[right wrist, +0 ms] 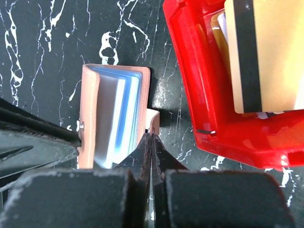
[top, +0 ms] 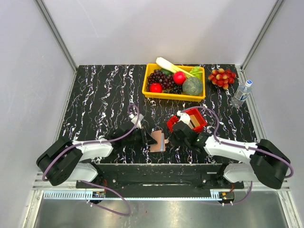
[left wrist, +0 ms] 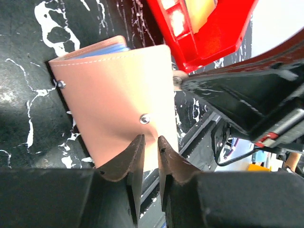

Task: Put the credit cards into the card holder
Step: Close the card holder at the center of the board.

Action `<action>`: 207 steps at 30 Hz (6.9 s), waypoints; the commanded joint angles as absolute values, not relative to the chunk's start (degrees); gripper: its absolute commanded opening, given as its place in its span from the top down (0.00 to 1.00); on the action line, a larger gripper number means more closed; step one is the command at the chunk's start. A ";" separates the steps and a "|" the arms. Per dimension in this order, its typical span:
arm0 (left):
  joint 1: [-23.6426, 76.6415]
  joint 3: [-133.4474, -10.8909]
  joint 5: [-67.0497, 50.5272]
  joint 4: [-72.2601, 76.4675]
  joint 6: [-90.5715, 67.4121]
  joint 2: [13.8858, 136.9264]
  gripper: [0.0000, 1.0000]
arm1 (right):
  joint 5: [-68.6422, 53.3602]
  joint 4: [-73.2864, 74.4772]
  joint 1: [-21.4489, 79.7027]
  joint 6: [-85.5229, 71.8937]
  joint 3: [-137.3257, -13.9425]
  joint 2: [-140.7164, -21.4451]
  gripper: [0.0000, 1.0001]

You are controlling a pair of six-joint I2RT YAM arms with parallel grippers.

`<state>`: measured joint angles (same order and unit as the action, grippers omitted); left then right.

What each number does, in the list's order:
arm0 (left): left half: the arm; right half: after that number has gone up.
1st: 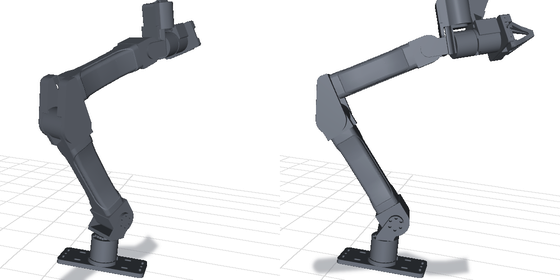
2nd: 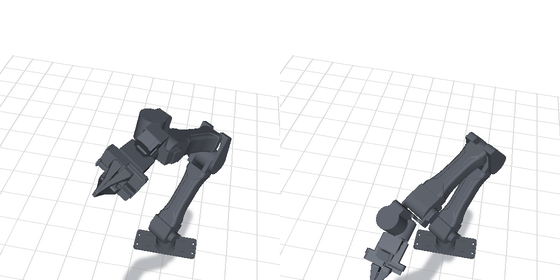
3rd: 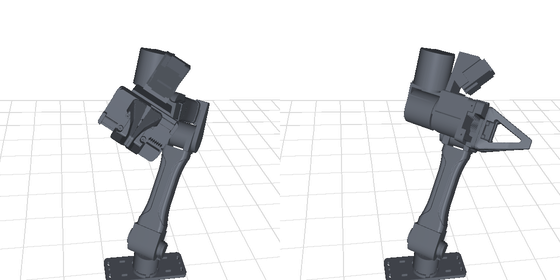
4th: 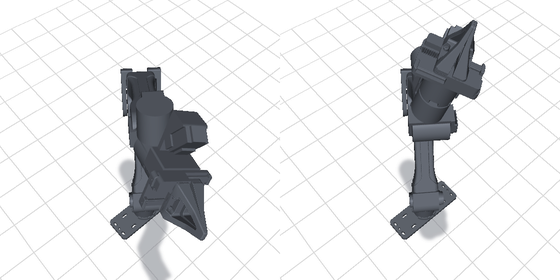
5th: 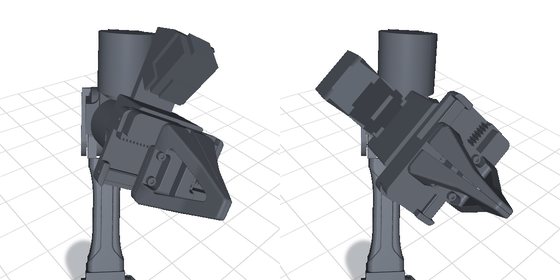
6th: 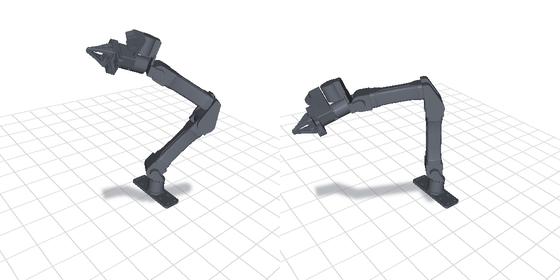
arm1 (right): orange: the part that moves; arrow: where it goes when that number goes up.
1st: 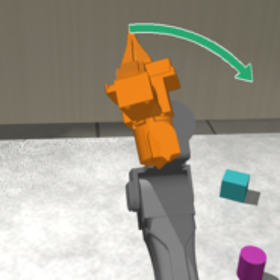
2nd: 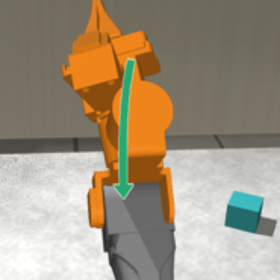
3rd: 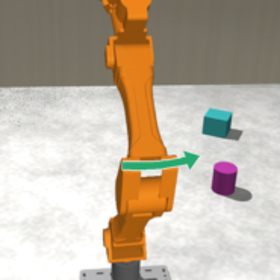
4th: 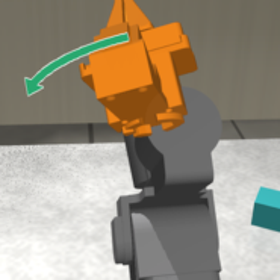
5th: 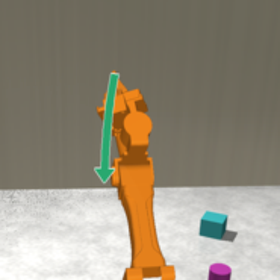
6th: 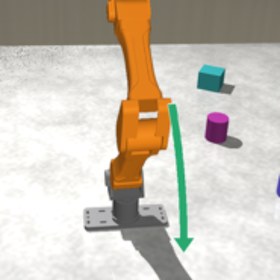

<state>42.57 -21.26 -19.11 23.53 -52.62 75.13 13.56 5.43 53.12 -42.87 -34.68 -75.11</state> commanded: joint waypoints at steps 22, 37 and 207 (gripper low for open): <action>48.34 -27.69 -12.13 25.66 -54.58 90.00 0.84 | 9.32 2.37 52.65 -39.90 -37.26 -77.07 0.99; 48.25 -26.11 -11.60 27.51 -55.28 89.38 0.88 | 5.27 1.85 50.01 -40.78 -37.88 -81.04 0.82; 48.34 -25.93 -13.54 31.46 -55.28 91.32 1.00 | 5.54 13.01 51.86 -37.62 -51.07 -91.93 1.00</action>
